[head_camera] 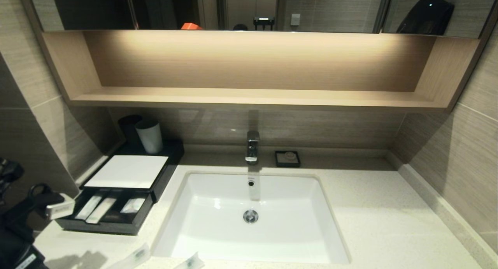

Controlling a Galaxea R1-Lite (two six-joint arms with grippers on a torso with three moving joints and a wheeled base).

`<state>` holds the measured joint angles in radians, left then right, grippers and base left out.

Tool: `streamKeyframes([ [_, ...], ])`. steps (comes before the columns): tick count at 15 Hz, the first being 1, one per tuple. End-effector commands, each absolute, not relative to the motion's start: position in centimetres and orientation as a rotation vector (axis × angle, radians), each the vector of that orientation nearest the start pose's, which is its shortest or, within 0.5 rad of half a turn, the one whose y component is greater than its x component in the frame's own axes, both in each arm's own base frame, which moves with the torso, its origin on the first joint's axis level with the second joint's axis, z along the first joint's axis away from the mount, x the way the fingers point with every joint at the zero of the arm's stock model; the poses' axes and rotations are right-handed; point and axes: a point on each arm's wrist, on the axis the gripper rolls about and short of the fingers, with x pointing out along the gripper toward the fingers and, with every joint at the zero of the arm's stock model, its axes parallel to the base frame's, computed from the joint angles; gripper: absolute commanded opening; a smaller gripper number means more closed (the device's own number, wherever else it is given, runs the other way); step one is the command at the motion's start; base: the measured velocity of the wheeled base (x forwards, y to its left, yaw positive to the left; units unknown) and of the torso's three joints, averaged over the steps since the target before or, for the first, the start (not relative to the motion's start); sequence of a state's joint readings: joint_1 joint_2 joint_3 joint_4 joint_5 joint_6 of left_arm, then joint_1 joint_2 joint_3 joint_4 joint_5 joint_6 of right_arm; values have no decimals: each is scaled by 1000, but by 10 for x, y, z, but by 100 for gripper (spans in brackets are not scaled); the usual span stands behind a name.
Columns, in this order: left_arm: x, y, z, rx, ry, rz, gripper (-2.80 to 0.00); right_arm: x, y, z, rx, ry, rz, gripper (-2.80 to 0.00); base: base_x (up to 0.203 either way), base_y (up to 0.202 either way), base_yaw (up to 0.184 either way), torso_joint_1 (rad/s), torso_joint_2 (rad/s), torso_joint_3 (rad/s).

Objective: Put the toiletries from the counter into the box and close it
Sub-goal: Place the bathroom toiletry into the drawer

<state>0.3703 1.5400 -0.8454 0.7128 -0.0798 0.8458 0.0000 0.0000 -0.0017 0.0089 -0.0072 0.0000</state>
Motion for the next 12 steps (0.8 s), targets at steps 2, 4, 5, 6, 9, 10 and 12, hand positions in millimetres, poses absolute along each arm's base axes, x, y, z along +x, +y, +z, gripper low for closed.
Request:
streamKeyframes([
  [2, 171, 87, 135, 499, 1331, -402, -280, -23, 0, 75, 0, 8, -8, -280, 0, 0, 0, 0, 0, 0],
  [4, 168, 93, 134, 542, 1317, -440, -280, -23, 0, 75, 0, 8, -8, -280, 0, 0, 0, 0, 0, 0],
  [5, 168, 94, 134, 550, 1307, -464, -280, -23, 0, 75, 0, 8, -8, -280, 0, 0, 0, 0, 0, 0],
  [6, 166, 94, 133, 570, 1301, -500, -280, -23, 0, 75, 0, 8, -6, -280, 0, 0, 0, 0, 0, 0],
  [9, 158, 93, 122, 633, 1291, -632, -280, -23, 0, 75, 0, 8, -8, -280, 0, 0, 0, 0, 0, 0],
  [10, 158, 92, 119, 635, 1285, -667, -280, -23, 0, 75, 0, 8, -6, -280, 0, 0, 0, 0, 0, 0],
  [12, 158, 92, 113, 637, 1283, -705, -280, -23, 0, 75, 0, 8, -8, -280, 0, 0, 0, 0, 0, 0],
])
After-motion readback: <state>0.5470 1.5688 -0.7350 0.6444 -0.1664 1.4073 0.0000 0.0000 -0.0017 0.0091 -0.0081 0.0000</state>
